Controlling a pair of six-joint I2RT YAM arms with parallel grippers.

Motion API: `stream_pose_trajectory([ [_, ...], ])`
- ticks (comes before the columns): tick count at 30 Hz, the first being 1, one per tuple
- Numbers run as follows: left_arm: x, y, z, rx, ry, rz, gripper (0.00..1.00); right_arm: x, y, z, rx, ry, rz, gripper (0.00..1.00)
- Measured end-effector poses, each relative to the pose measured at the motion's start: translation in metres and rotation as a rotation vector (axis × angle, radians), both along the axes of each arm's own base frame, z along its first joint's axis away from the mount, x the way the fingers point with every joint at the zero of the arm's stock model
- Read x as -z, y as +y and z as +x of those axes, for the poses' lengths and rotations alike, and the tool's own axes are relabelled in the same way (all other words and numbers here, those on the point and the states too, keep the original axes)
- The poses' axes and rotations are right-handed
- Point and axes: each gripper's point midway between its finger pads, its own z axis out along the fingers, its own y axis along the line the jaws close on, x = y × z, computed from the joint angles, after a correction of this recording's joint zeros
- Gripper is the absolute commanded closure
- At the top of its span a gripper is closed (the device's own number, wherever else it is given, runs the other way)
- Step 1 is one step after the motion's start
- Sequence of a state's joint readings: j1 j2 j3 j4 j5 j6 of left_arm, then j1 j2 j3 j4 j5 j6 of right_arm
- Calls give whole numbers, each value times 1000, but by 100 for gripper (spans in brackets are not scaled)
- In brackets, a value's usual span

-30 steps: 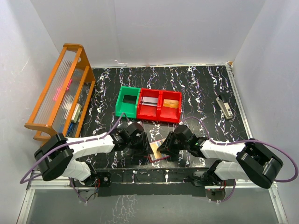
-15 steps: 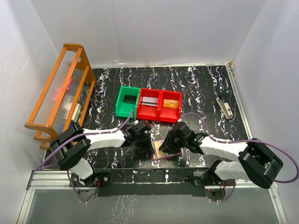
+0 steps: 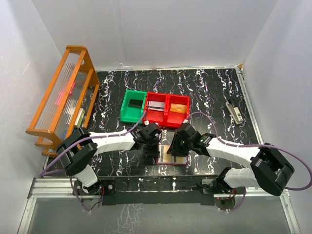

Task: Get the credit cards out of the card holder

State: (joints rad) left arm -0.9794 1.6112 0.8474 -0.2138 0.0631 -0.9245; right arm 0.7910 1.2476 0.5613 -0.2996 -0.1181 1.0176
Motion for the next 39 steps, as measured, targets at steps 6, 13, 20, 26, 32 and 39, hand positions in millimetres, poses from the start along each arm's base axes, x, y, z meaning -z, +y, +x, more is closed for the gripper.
stream_pose_trajectory([
  [6,0,4,2,34,-22,29,100,-2,-1,1,10,-19,11,71],
  [13,1,5,2,56,-29,36,100,17,4,-8,24,44,58,74],
  [20,1,6,2,62,-31,39,100,16,6,-11,51,29,132,79],
  [26,1,9,1,64,-26,49,100,17,10,-13,71,49,183,86],
  [32,1,10,0,70,-26,54,100,19,10,-14,86,57,198,98],
  [39,0,12,0,68,-28,56,100,17,10,-16,104,54,234,100],
])
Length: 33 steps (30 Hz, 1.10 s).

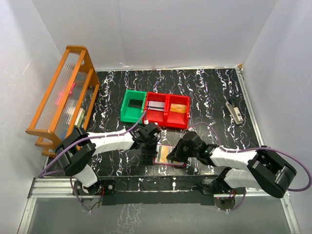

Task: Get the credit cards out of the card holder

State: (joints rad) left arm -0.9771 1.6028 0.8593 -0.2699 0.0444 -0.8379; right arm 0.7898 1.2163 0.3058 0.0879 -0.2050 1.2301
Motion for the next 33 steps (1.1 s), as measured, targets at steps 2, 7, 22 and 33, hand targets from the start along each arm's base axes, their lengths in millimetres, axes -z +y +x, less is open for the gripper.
stream_pose_trajectory([
  [2,0,1,0,-2,-3,1,100,-1,0,0,3,3,4,100],
  [7,0,2,0,-2,-4,2,100,-12,2,2,7,-23,33,100],
  [22,0,3,0,-4,-6,2,100,-7,5,10,-20,-17,-48,70],
  [33,1,3,-1,-6,-4,-1,100,-6,2,16,-12,-30,-112,68],
])
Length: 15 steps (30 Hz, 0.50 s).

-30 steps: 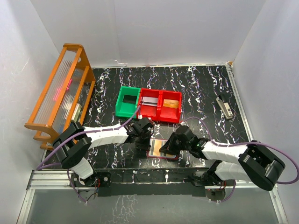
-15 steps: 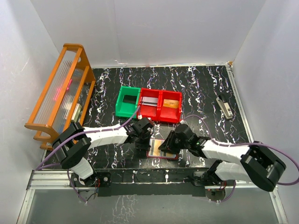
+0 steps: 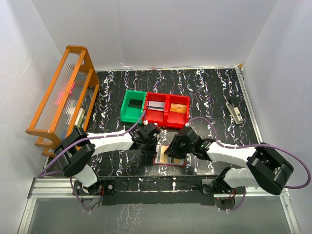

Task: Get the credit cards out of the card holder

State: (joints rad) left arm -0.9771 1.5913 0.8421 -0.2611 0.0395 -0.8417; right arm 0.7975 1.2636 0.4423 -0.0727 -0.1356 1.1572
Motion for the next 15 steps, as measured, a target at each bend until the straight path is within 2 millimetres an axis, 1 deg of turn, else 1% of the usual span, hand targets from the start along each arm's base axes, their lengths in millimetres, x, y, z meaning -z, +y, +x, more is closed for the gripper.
stream_pose_trajectory([
  [7,1,0,0,-20,8,1,100,-1,-6,2,22,-14,-24,68],
  [8,1,0,0,-23,8,1,99,-1,-6,2,22,-14,-26,68],
  [13,0,-2,1,-33,9,-5,72,3,-4,3,19,-3,-33,69],
  [15,-3,-4,2,-28,5,-12,68,3,-4,3,19,-2,-33,69],
])
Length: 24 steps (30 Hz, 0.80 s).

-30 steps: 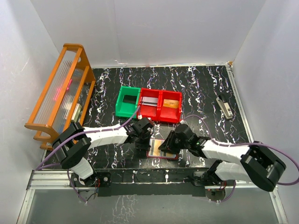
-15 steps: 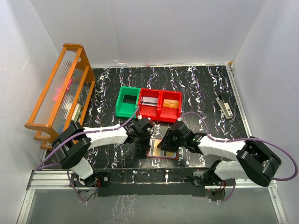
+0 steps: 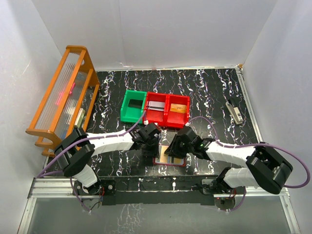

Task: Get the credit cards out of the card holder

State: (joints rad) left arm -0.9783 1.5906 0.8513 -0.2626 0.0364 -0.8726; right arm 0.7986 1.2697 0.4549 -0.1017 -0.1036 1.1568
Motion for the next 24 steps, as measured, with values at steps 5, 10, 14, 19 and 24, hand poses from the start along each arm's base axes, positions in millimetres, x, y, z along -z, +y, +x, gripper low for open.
stream_pose_trajectory([
  [5,-9,7,1,3,-17,28,66,0,0,0,4,1,2,69],
  [10,-30,-1,12,5,-74,-3,70,-1,-1,-1,20,2,16,69],
  [14,-37,-8,16,32,-100,-39,76,-1,-2,-2,36,4,31,69],
  [19,-37,-17,16,58,-101,-70,80,-1,-4,-4,57,6,51,69],
  [24,-18,-14,11,57,-67,-47,83,-2,-4,-4,70,12,62,68],
])
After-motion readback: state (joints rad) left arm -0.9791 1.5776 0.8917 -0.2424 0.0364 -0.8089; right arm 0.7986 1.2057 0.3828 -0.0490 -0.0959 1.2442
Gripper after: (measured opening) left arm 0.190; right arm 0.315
